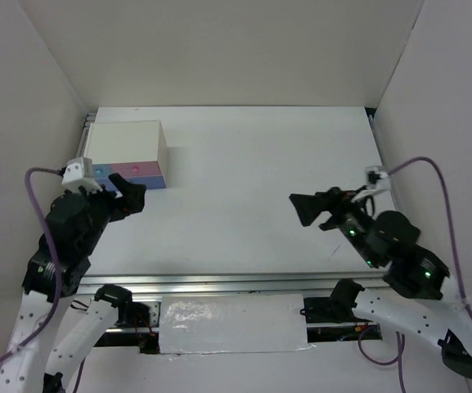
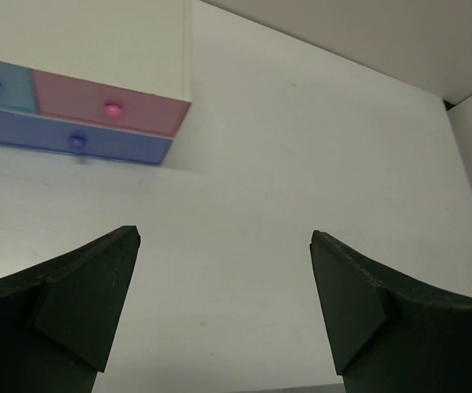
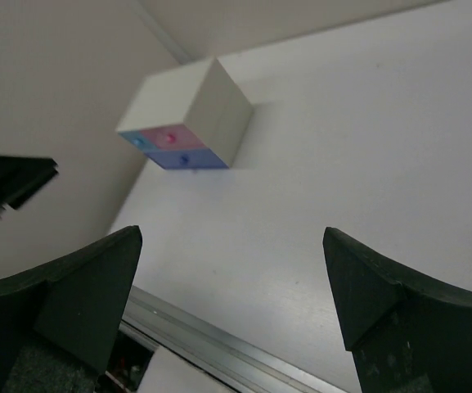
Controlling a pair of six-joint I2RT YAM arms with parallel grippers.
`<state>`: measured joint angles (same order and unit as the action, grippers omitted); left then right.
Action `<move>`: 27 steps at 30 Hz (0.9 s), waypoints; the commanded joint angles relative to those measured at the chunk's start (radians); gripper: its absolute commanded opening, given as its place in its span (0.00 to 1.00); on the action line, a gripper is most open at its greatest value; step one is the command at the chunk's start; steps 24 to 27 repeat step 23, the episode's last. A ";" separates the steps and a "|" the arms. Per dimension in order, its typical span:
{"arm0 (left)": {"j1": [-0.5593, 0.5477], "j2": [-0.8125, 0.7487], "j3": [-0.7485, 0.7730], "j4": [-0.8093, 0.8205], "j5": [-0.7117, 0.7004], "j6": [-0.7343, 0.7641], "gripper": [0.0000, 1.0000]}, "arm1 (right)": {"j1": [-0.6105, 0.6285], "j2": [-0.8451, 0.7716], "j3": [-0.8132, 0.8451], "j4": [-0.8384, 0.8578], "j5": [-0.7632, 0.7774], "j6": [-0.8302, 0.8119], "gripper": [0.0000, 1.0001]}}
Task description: Organize the makeup
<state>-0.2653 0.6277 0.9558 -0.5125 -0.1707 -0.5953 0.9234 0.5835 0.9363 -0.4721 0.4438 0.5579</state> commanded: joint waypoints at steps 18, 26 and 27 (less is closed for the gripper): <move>-0.002 -0.453 0.149 -0.529 -0.087 0.129 0.99 | 0.006 -0.315 0.309 -0.614 0.059 -0.015 1.00; -0.003 -0.435 0.109 -0.517 -0.066 0.111 0.99 | 0.005 -0.304 0.305 -0.629 0.061 -0.016 1.00; -0.003 -0.435 0.109 -0.517 -0.066 0.111 0.99 | 0.005 -0.304 0.305 -0.629 0.061 -0.016 1.00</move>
